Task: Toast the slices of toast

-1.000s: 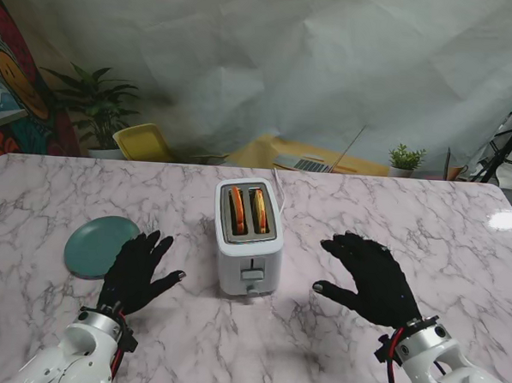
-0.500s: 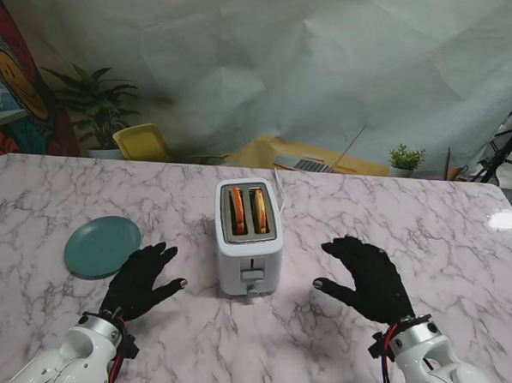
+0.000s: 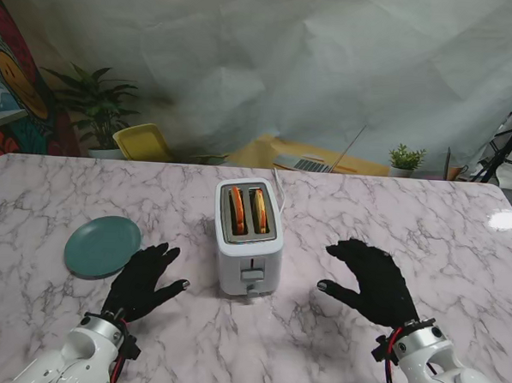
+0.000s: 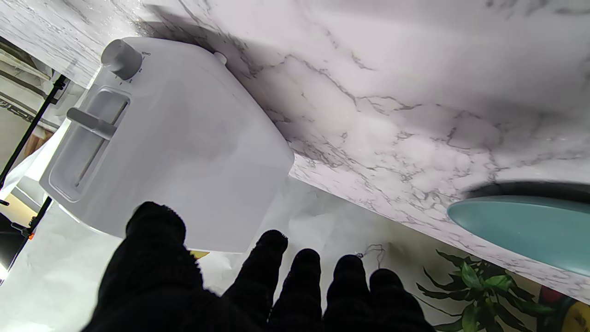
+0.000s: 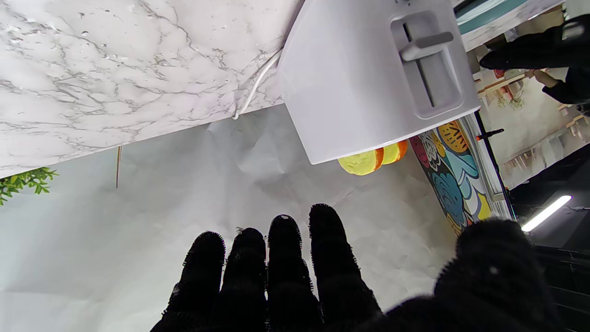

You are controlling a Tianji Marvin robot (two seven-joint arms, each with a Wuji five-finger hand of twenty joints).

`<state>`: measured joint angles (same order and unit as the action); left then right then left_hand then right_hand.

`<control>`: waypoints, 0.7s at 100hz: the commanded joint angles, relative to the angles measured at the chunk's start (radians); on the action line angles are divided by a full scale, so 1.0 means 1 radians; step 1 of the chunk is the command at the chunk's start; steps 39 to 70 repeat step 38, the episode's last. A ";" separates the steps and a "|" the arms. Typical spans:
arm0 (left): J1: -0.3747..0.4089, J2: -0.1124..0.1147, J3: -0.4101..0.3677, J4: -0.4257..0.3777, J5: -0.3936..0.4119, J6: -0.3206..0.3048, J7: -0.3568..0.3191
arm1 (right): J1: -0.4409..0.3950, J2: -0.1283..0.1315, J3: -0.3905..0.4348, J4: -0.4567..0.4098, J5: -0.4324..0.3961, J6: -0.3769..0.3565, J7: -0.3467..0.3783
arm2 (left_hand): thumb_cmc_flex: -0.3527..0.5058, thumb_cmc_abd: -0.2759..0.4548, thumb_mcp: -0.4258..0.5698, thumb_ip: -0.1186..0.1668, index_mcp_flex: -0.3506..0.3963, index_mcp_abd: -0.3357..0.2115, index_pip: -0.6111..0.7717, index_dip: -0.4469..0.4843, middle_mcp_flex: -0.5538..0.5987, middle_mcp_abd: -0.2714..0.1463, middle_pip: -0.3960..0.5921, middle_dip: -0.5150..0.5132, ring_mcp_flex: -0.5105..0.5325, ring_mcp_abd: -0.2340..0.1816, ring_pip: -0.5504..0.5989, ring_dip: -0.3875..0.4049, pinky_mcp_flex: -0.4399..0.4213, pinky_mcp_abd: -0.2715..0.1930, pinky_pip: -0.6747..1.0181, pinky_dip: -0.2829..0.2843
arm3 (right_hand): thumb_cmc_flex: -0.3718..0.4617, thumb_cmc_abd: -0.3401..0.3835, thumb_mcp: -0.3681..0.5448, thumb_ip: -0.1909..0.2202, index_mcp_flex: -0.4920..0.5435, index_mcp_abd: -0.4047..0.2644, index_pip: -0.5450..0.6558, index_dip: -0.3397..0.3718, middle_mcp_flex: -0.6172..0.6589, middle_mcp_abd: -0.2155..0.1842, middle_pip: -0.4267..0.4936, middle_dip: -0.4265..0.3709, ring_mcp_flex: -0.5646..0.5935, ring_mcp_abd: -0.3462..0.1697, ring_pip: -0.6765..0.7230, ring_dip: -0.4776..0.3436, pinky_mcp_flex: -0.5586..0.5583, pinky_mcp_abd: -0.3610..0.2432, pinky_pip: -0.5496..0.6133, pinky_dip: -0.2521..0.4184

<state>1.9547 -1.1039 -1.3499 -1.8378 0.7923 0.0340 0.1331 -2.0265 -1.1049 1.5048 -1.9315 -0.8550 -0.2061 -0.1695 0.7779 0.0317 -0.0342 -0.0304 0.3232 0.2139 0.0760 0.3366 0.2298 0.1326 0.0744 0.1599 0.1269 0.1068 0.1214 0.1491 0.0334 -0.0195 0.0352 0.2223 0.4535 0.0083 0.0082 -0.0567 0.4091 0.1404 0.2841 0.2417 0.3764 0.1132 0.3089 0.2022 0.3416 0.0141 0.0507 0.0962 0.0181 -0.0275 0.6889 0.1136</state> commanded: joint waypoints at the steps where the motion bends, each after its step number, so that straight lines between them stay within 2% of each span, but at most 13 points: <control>1: 0.006 0.001 0.003 -0.001 0.001 -0.005 -0.020 | -0.006 -0.002 0.000 -0.002 0.000 0.004 0.002 | 0.009 -0.009 -0.002 0.010 0.020 0.003 -0.002 0.005 0.017 -0.002 -0.012 0.006 0.008 -0.004 -0.007 0.004 -0.006 -0.019 0.014 0.015 | 0.018 0.003 -0.014 0.017 0.002 -0.024 0.010 0.009 0.013 -0.009 0.016 0.007 0.025 -0.009 0.010 0.001 -0.001 -0.004 0.009 -0.013; 70: 0.011 0.000 0.002 -0.004 0.002 -0.001 -0.015 | -0.003 -0.001 -0.003 -0.004 -0.009 0.010 0.003 | 0.011 -0.009 -0.002 0.010 0.021 0.001 -0.001 0.005 0.018 -0.001 -0.011 0.007 0.007 -0.003 -0.007 0.003 -0.007 -0.018 0.013 0.016 | 0.018 0.006 -0.015 0.017 0.004 -0.023 0.012 0.003 0.017 -0.010 0.015 0.006 0.028 -0.009 0.010 0.001 0.002 -0.002 0.010 -0.013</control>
